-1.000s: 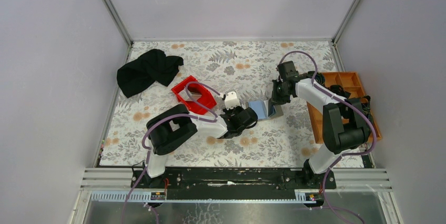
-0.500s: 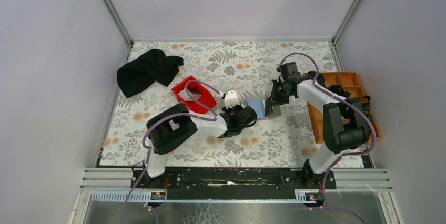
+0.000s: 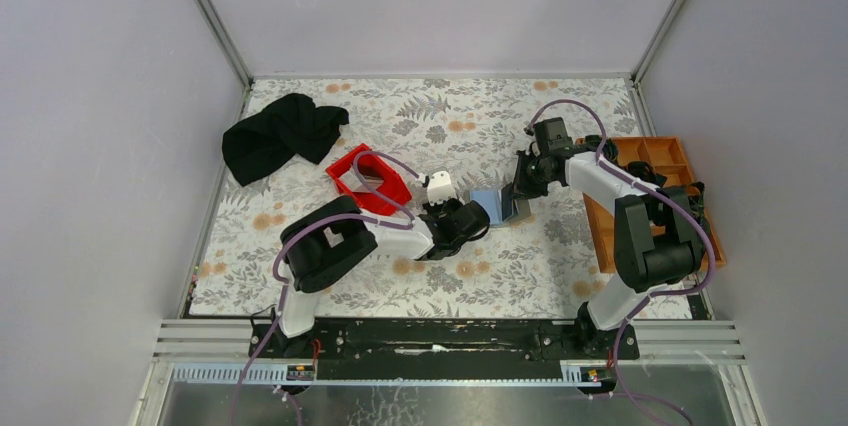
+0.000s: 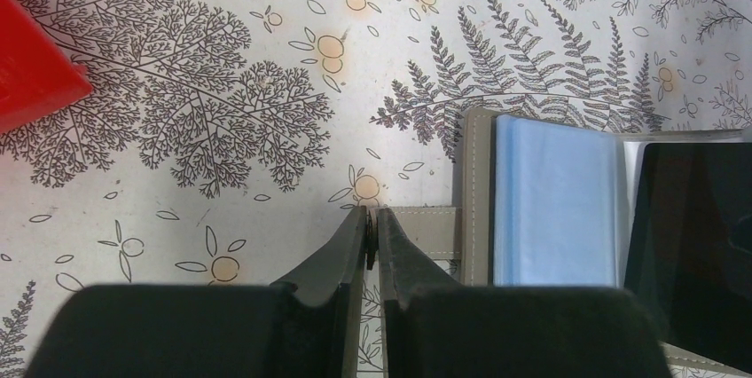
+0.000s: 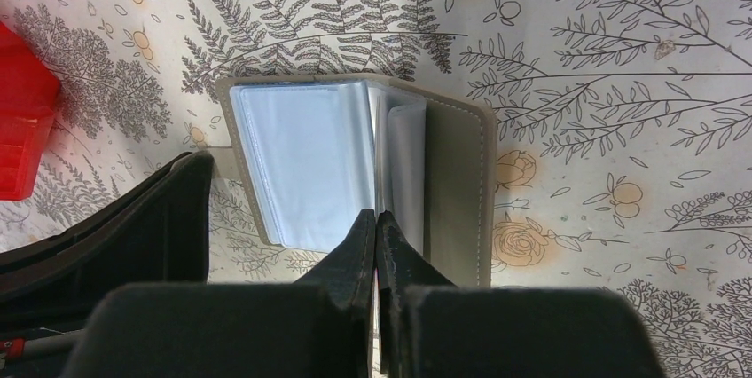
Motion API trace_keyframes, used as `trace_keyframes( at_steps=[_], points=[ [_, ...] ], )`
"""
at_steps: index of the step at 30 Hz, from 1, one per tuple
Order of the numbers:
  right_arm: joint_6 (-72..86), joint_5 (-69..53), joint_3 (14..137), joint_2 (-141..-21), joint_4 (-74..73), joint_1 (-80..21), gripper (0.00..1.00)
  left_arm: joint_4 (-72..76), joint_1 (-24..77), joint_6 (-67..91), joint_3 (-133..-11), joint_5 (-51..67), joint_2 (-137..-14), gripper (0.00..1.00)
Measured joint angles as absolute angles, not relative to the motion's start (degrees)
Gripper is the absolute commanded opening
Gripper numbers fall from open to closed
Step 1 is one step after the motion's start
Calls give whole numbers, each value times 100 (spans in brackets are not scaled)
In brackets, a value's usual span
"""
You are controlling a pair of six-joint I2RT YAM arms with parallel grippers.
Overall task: Put the credit cards into the card holder
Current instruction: Insert the credit card into the card holder.
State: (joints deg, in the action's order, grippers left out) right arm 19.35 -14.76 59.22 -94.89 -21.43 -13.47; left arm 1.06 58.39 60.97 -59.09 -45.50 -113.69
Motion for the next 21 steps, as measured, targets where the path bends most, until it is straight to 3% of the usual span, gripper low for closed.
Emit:
trace_keyframes(
  at_steps=[21],
  points=[
    [1977, -1765, 5922, -9487, -2115, -1337, 0, 62, 5839, 6101, -5935, -4552, -11399, 0]
  ],
)
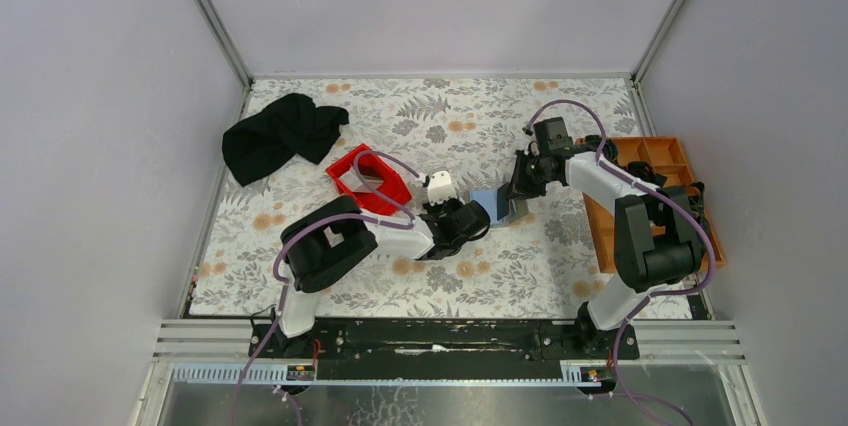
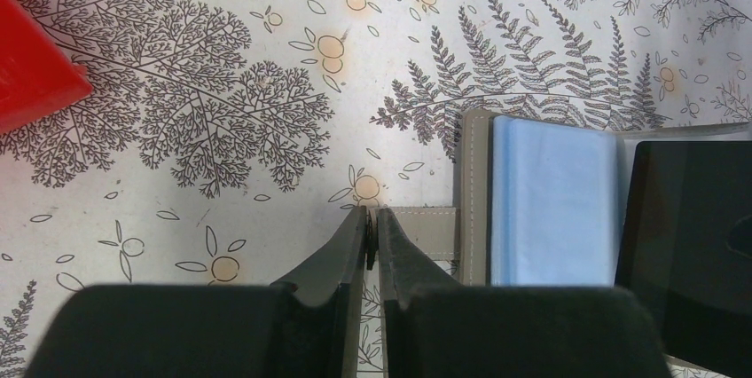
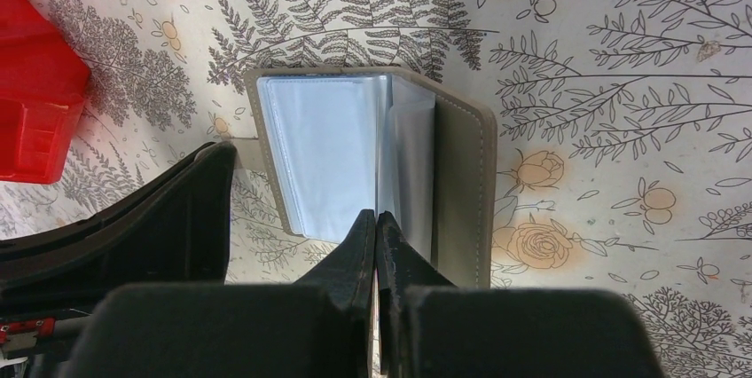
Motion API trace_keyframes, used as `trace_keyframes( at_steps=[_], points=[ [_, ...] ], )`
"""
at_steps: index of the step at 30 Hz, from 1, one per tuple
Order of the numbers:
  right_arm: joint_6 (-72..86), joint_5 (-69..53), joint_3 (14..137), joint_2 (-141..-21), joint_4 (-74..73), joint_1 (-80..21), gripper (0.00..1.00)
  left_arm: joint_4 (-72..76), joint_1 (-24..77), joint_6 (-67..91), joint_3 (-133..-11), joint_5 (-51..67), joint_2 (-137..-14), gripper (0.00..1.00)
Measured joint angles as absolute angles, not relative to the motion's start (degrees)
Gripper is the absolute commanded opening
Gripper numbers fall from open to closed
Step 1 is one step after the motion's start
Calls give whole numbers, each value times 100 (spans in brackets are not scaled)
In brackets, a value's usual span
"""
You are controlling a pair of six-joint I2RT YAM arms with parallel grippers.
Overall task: Put the credit cards into the card holder
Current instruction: Insert the credit card into the card holder.
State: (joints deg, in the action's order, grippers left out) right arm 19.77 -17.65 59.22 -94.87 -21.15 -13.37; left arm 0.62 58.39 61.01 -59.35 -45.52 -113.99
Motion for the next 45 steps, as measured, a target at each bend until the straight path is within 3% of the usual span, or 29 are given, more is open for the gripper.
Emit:
trace_keyframes(
  at_steps=[45],
  points=[
    [1975, -2296, 6086, -10044, -2025, -1299, 0, -10, 5828, 6104, -5979, -4552, -11432, 0]
  ],
)
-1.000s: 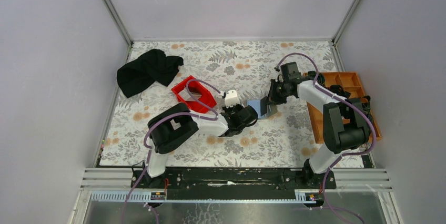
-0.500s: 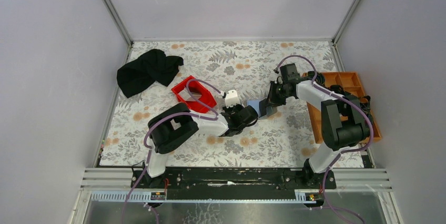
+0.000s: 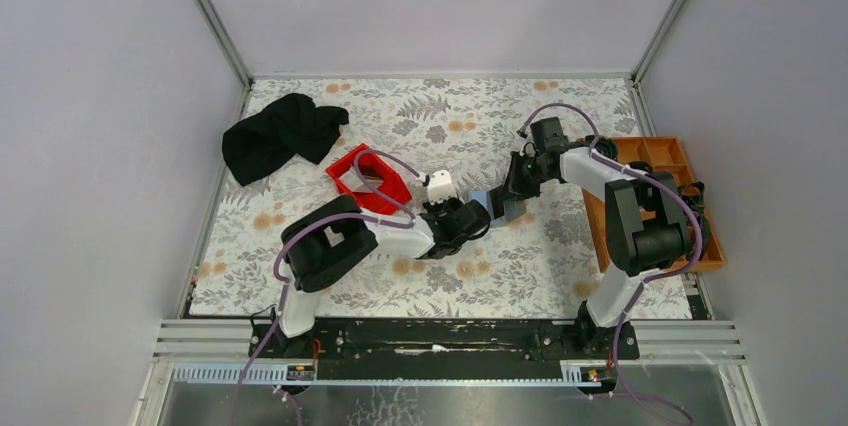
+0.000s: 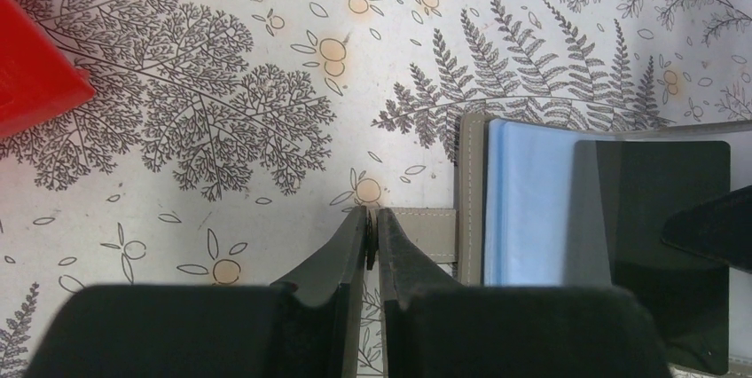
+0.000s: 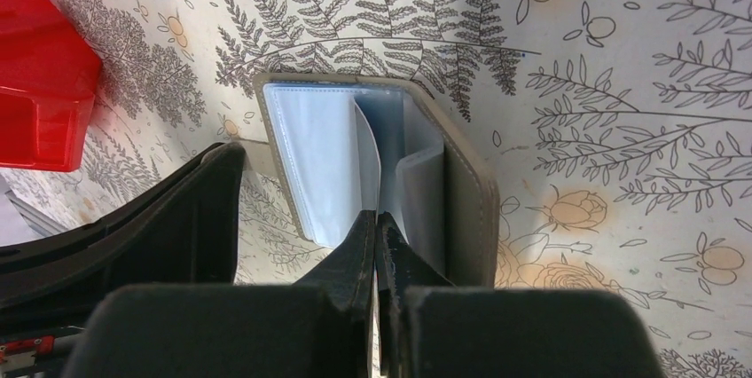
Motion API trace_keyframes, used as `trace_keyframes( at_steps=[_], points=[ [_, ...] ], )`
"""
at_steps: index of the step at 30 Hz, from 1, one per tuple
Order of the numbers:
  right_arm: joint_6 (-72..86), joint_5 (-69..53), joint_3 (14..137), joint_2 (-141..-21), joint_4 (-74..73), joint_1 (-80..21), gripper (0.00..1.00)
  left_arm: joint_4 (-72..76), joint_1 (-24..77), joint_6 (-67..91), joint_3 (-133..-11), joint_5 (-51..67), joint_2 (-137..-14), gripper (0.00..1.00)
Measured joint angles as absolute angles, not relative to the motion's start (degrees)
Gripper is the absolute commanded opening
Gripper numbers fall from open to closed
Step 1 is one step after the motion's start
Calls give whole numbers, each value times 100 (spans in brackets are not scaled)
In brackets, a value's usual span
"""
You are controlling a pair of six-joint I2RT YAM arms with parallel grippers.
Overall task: Put the credit cards into the card holder
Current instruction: Insert the credit card into the card holder.
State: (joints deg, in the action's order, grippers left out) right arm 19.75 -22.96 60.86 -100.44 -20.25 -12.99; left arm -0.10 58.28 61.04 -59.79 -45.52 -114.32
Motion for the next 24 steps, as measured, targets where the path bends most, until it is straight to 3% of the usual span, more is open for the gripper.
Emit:
trace_keyframes(
  at_steps=[24],
  points=[
    [1944, -2526, 6213, -10398, -1997, -1341, 0, -62, 5634, 6047, -6136, -4637, -11555, 0]
  ],
)
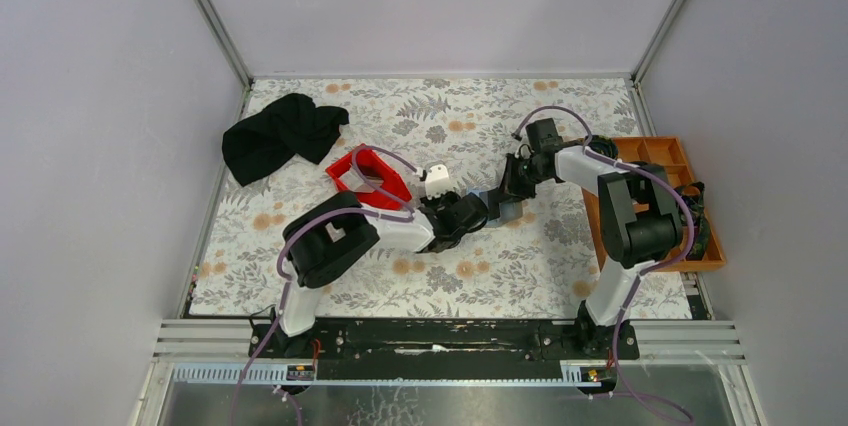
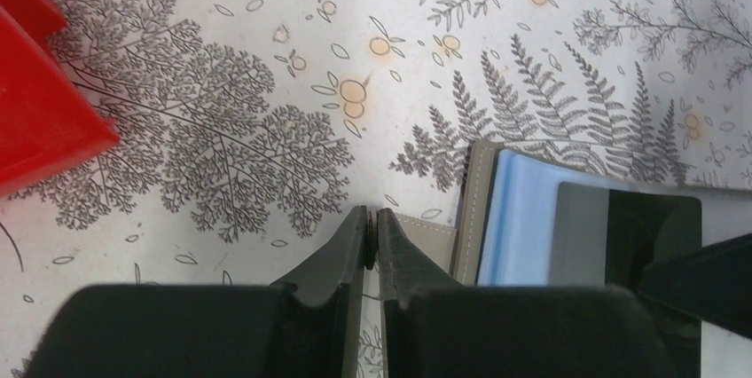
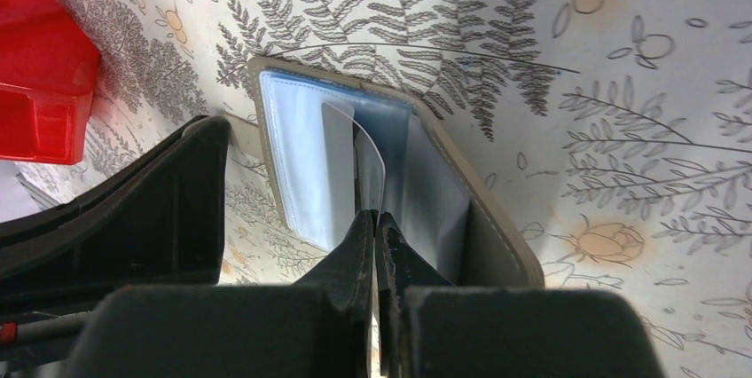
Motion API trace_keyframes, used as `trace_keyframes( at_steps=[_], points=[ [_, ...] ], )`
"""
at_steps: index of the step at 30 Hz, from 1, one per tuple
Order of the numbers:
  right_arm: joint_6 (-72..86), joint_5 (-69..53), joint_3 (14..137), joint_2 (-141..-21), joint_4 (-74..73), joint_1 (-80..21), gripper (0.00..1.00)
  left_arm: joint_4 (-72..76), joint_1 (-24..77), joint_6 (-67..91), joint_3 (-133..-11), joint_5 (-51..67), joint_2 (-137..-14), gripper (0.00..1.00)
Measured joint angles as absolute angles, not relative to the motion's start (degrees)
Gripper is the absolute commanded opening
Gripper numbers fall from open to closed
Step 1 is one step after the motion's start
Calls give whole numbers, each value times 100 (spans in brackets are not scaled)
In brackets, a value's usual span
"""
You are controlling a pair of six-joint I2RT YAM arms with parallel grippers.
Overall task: Put the credit cards into the card holder
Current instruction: Insert the credit card into the card holder.
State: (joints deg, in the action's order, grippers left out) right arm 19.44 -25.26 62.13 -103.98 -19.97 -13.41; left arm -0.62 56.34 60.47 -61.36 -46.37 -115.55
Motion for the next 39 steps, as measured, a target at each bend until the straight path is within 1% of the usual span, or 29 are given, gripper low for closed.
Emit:
trace_keyframes(
  at_steps=[13, 16, 19, 23, 27, 39],
  points=[
    [2069, -2668, 6425, -10683, -1881, -1562, 0, -64, 5384, 6005, -6171, -4637, -11583, 1],
    [2091, -2668, 6440, -10707, -1874, -1584, 10, -67, 5382, 5966, -6182, -4637, -11592, 1],
    [2104, -2604, 6442, -10707, -1879, -1599, 25, -67, 5382, 5946, -6182, -4637, -11592, 1],
    [2082, -2292, 6438, -10709, -1962, -1658, 34, -67, 5382, 5942, -6182, -4635, -11592, 1],
    [2088, -2123, 6438, -10702, -2034, -1706, 38, -67, 5382, 5940, -6182, -4635, -11594, 1],
    [2106, -1704, 6438, -10575, -2215, -1747, 39, -67, 5382, 5937, -6182, -4635, -11592, 1]
  ],
)
